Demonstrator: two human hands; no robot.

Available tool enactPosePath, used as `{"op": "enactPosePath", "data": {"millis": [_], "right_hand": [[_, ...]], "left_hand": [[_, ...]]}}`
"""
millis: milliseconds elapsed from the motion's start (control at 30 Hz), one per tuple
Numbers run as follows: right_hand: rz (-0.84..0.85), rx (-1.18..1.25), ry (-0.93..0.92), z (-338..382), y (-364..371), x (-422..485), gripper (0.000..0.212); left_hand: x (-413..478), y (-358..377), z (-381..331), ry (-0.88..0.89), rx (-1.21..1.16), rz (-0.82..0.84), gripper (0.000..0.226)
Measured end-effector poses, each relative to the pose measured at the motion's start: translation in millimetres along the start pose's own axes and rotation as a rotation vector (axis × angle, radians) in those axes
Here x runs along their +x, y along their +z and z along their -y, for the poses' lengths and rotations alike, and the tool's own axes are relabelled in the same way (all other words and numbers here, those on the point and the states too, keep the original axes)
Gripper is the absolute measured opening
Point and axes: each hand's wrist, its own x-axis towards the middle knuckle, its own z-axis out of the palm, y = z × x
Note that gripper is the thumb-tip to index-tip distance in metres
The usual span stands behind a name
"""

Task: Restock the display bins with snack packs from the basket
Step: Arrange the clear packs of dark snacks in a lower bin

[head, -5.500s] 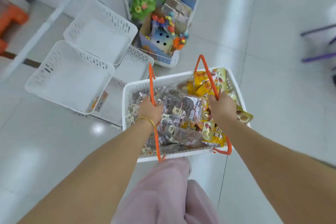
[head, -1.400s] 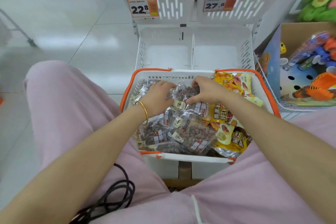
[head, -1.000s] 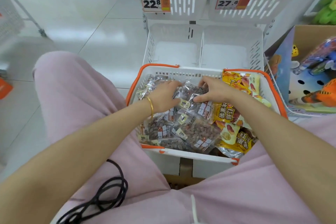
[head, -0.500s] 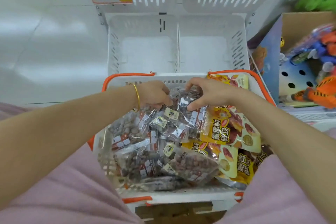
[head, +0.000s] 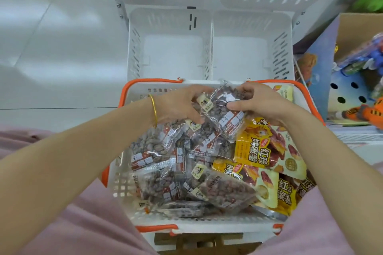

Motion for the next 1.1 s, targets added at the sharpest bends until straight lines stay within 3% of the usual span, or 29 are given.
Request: {"op": "enactPosePath", "data": {"millis": [67,233,467,600,833,933,1000,1100], "right_hand": [[0.051,0.141,0.027,0.6,-3.1,-0.5,0.041],[0.01,0.449,-0.014,5.9,-8.1,-5.6,0.039],[0.051,0.621,-0.106,16.2,0.6,-12.1,0.035],[0.01,0.563,-0.101,15.1,6.7,-11.3,0.032],[-0.047,0.701,-0.105,20.9,27.6,-9.3,0.021],[-0.091,0.709,-0.114,29.1,41.9,-1.2,0.018],[-0.128,0.684,-0.13,38.4,50.2,3.6,0.019],[-0.137,0.522,-0.189,54.4,59.9,12.6,0.021]], "left_hand": [[3.6,-2.1,2.0,-0.03,0.165,-0.108,0.074],[-3.7,-27.5,-10.4,0.01,0.093,-0.422,0.006],[-20.7,-44.7,-24.4,0.091,-0.202,-0.599,0.016],[-27.2,-44.7,-29.8,0.111,-0.257,-0.56,0.012],[-35.9,-49.1,-32.1,0.106,-0.237,-0.534,0.011],[-39.5,-49.0,-35.1,0.095,-0.281,-0.503,0.025],[-41.8,-52.2,-36.0,0.089,-0.223,-0.502,0.038],[-48.8,-64.3,-35.6,0.113,0.084,-0.568,0.059]]}}
